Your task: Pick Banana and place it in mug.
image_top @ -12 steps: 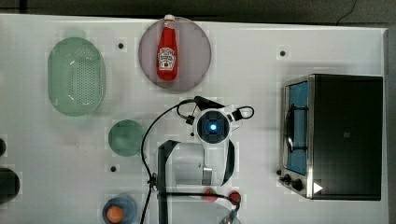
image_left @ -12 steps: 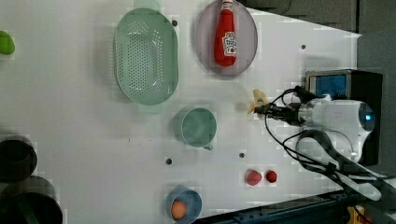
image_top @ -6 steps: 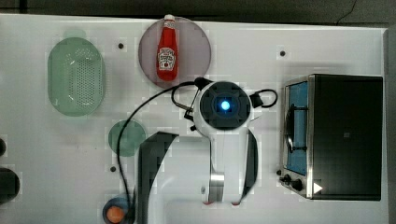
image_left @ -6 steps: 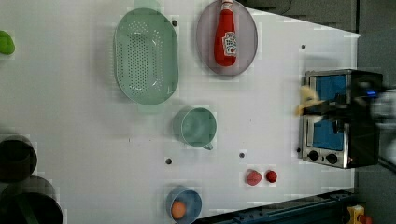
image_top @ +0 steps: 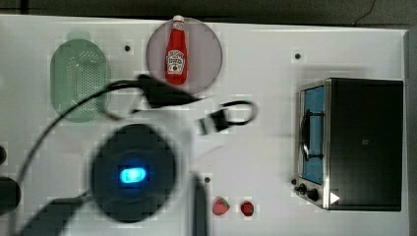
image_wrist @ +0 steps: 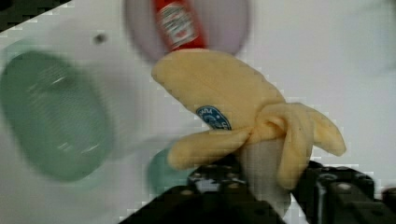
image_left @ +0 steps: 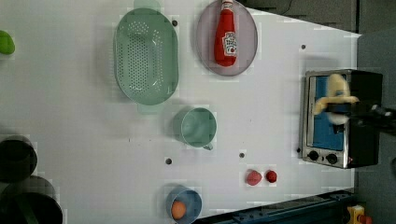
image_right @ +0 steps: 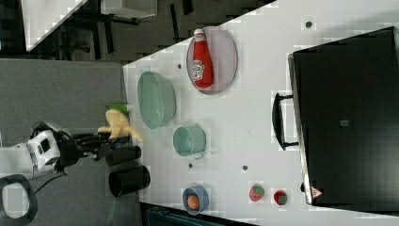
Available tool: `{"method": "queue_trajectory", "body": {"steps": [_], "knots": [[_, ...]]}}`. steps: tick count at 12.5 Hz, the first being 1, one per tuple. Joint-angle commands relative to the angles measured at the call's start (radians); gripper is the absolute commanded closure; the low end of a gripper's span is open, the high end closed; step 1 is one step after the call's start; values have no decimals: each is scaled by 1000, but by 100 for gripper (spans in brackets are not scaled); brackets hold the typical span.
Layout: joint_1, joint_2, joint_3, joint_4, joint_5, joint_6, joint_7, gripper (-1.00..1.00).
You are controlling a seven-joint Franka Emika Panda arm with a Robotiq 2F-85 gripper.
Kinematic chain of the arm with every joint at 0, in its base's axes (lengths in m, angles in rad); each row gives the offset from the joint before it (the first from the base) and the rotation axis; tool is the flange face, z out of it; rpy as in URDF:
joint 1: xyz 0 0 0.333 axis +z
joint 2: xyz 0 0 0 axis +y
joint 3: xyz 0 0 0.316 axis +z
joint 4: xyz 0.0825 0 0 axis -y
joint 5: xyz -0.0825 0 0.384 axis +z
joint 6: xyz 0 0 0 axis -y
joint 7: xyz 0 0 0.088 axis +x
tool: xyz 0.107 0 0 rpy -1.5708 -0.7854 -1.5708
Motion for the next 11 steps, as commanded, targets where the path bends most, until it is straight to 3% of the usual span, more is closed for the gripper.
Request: {"method": "queue_trajectory", "body": {"steps": [1,4,7,9,11], "knots": [[58,153,146,-61,-3,37,391,37],[59,239,197,-114,-16,179,507,37],[58,299,190,-222,-38,386,510,37],[57,326,188,-257,-48,420,510,36],[60,356,191,-272,-50,484,511,-10]]}}
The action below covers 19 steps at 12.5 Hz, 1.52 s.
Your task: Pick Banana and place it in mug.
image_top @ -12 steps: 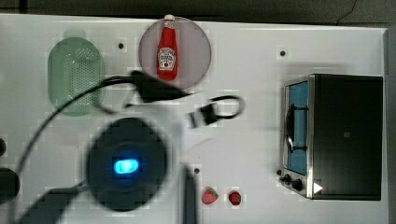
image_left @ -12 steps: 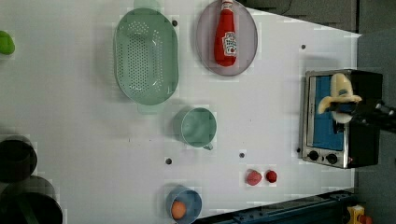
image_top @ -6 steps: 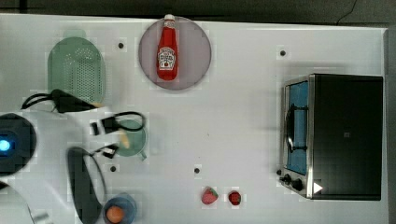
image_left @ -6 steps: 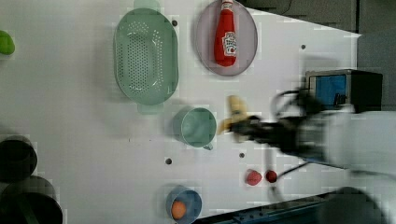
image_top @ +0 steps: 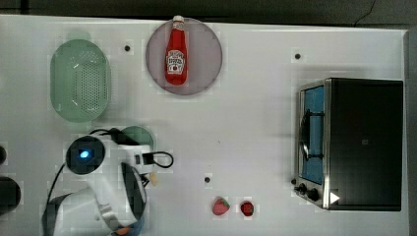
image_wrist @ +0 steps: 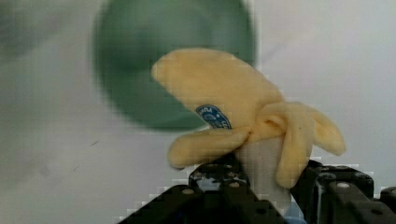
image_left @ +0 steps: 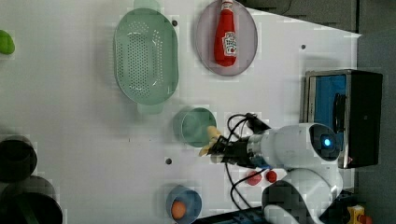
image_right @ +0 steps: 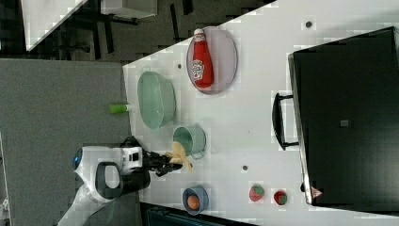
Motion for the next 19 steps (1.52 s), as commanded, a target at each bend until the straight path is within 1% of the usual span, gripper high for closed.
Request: {"method": "queue_trajectory", "body": {"steps": [1,2,3,4,5,7,9,10,12,14,16,17,19], "knots": [[-10,15,9,64,-1,106,51,-32],[-11,26,4,63,-1,147,51,-74],[-12,27,2,65,-1,162,51,-93],[-12,22,-1,71,-1,168,51,-100],[-14,1,-10,90,0,163,51,-100],[-21,-55,-29,132,0,81,51,-100],[-26,-131,-65,197,0,-92,49,-100],[-31,-177,-94,242,0,-198,49,-100],[-37,-231,-157,302,0,-311,41,-100],[-43,-271,-232,356,-1,-432,-1,-100],[-46,-295,-306,412,-3,-518,-54,-100],[-48,-303,-341,442,-11,-563,-86,-100],[-51,-312,-406,501,-77,-650,-135,-100]]}}
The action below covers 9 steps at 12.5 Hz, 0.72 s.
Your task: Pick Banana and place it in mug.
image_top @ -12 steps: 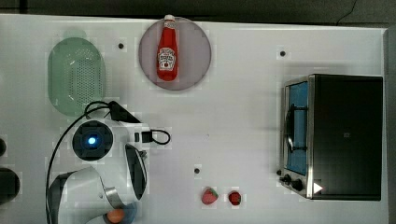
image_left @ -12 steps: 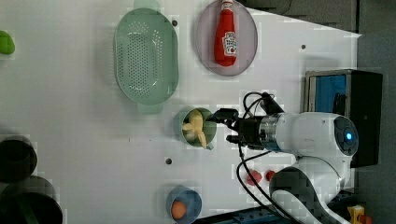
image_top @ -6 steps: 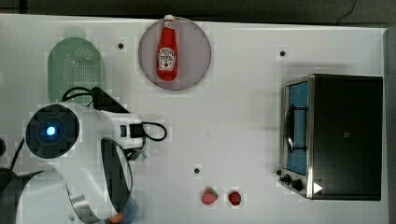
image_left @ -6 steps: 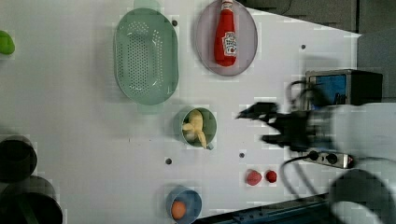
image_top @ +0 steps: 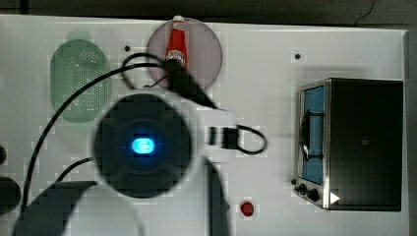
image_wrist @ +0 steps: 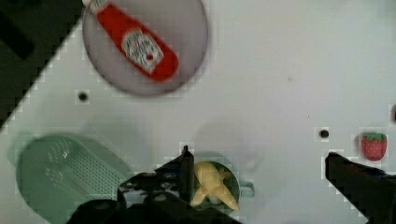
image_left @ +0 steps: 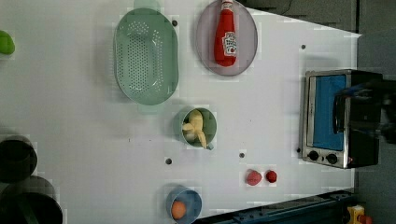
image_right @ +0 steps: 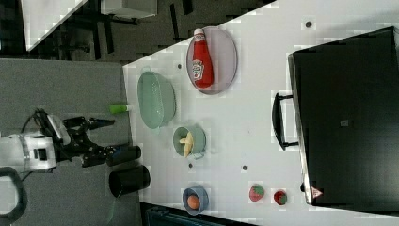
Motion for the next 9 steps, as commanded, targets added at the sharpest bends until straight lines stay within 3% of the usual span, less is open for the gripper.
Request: {"method": "queue_trajectory", "body": {"steps": [1,9], "knots": [[-8,-8,-108,45,-94,-161,-89,-100],[-8,-3,-139,63,-103,-207,-88,-100]]}}
